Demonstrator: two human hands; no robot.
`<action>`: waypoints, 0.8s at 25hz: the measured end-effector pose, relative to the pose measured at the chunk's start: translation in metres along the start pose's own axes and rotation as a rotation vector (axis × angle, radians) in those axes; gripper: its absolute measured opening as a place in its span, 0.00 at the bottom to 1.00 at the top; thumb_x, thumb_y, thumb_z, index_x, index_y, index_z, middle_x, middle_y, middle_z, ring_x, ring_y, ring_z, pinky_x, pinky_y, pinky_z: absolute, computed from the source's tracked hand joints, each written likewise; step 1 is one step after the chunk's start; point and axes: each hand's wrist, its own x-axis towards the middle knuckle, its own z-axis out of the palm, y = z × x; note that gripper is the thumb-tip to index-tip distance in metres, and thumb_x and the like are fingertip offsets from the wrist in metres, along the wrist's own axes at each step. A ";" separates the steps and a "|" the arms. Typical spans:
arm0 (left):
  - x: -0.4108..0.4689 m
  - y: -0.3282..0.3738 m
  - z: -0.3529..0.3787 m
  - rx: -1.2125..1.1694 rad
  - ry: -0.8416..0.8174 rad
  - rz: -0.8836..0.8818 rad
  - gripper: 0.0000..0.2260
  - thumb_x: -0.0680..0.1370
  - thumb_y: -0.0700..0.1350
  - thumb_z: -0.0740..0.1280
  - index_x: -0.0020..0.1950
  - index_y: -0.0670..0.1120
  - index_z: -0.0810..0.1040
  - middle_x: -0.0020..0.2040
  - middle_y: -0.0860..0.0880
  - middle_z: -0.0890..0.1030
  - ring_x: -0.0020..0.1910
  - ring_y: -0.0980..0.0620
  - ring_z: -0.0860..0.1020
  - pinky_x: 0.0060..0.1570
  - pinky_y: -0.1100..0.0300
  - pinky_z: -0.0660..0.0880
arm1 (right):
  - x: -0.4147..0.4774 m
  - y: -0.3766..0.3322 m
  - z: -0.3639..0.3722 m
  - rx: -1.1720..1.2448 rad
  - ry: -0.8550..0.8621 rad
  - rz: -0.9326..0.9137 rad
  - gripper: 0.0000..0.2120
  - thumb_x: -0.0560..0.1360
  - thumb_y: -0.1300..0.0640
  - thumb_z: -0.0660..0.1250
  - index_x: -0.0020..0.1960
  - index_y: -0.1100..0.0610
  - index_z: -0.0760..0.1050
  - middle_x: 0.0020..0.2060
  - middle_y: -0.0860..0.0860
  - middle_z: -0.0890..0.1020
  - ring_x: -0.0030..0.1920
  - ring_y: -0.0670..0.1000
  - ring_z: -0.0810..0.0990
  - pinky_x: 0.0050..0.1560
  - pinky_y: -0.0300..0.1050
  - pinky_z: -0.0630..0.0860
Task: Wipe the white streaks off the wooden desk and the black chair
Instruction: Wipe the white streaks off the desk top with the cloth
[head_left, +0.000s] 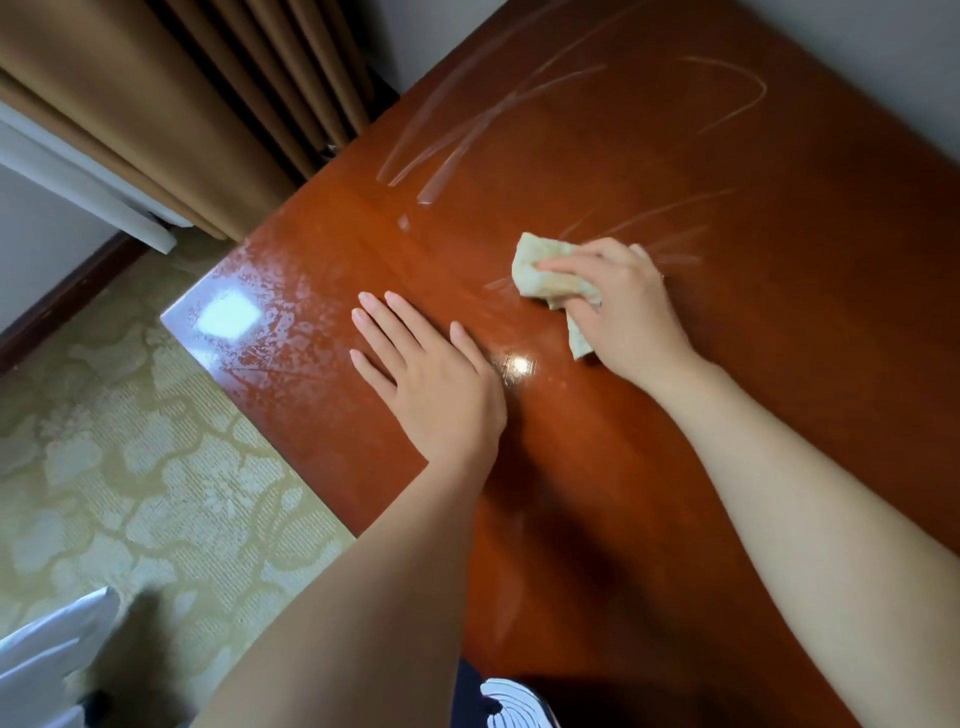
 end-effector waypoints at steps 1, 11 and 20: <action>0.000 0.001 0.000 0.008 0.000 -0.001 0.27 0.82 0.51 0.47 0.78 0.39 0.47 0.78 0.41 0.47 0.77 0.44 0.44 0.75 0.45 0.44 | 0.013 -0.002 0.000 -0.002 0.024 0.035 0.17 0.75 0.65 0.64 0.61 0.51 0.78 0.57 0.52 0.76 0.54 0.50 0.68 0.53 0.36 0.61; 0.003 0.003 0.000 0.055 -0.001 0.000 0.28 0.81 0.51 0.43 0.77 0.38 0.47 0.78 0.39 0.48 0.77 0.42 0.45 0.74 0.43 0.45 | 0.005 -0.029 0.023 -0.036 -0.057 -0.111 0.21 0.74 0.69 0.60 0.61 0.52 0.78 0.55 0.50 0.77 0.52 0.52 0.66 0.57 0.45 0.67; 0.005 0.001 -0.003 0.077 -0.026 0.022 0.27 0.83 0.50 0.46 0.77 0.38 0.45 0.78 0.40 0.45 0.77 0.43 0.42 0.74 0.44 0.43 | -0.090 -0.007 0.012 0.054 0.034 0.091 0.21 0.71 0.71 0.65 0.57 0.50 0.80 0.50 0.46 0.78 0.51 0.42 0.63 0.54 0.26 0.57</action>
